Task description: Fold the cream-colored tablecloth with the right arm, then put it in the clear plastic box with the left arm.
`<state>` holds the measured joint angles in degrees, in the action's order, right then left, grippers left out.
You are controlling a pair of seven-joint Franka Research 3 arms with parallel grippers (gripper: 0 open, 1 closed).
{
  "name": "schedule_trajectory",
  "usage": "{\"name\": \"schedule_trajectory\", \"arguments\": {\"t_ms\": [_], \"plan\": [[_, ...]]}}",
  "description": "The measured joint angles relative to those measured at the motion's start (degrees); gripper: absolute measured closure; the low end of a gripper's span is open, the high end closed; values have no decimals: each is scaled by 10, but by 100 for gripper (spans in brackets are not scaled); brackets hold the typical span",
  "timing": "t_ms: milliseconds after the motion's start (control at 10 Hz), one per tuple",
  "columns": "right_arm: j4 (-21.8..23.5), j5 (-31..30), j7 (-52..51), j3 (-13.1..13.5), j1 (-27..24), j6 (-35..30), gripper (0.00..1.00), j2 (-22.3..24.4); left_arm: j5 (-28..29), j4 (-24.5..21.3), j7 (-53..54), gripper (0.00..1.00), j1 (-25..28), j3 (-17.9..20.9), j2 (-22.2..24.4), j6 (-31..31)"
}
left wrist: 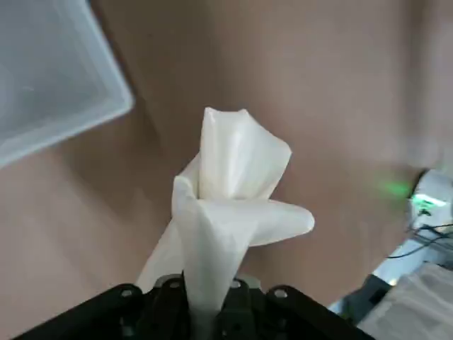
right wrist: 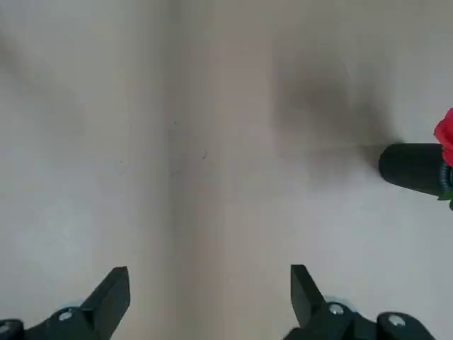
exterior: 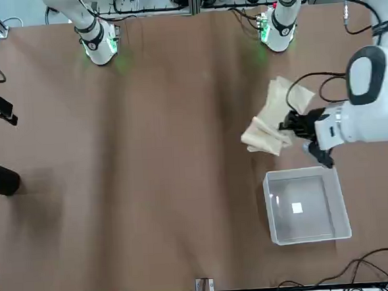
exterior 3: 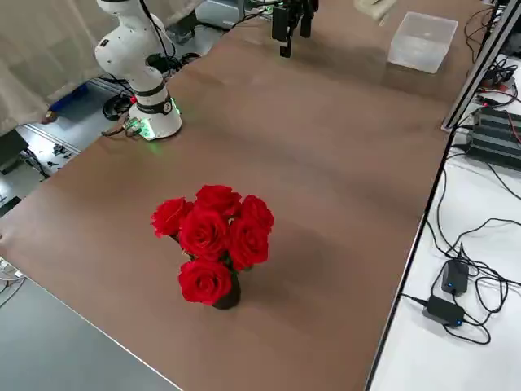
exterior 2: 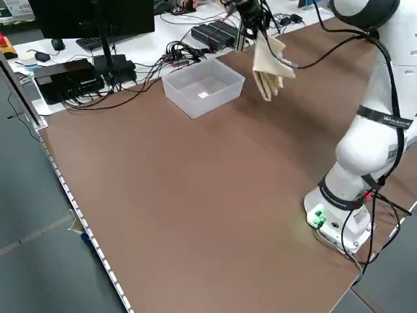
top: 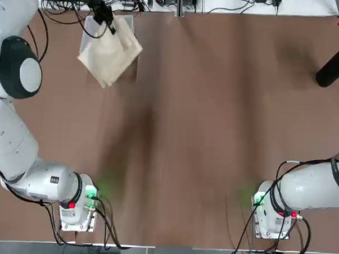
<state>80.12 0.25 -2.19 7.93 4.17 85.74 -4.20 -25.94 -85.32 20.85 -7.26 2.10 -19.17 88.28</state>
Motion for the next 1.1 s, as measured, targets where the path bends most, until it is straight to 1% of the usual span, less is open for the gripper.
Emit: {"name": "schedule_trajectory", "arguments": {"t_ms": [200, 400, 500, 700, 800, 1000, 1100], "plan": [[0, 0, 0, 0, 0, 0, 0, 0, 52, 67, 46, 87, -4, 17, -30, -3], [0, 0, 0, 0, 0, 0, 0, 0, 67, 115, 139, 87, -10, 56, -68, -4], [0, 0, 0, 0, 0, 0, 0, 0, 81, 136, 188, 87, -12, 69, -91, -4], [0, 0, 0, 0, 0, 0, 0, 0, 112, 159, 271, 87, -19, 73, -126, -4], [0, 0, 0, 0, 0, 0, 0, 0, 127, 174, 295, 87, -22, 73, -142, -3], [0, 0, 0, 0, 0, 0, 0, 0, 157, 211, 314, 87, -36, 73, -179, -1], [0, 0, 0, 0, 0, 0, 0, 0, 168, 222, 316, 87, -43, 73, -195, 3]]}}
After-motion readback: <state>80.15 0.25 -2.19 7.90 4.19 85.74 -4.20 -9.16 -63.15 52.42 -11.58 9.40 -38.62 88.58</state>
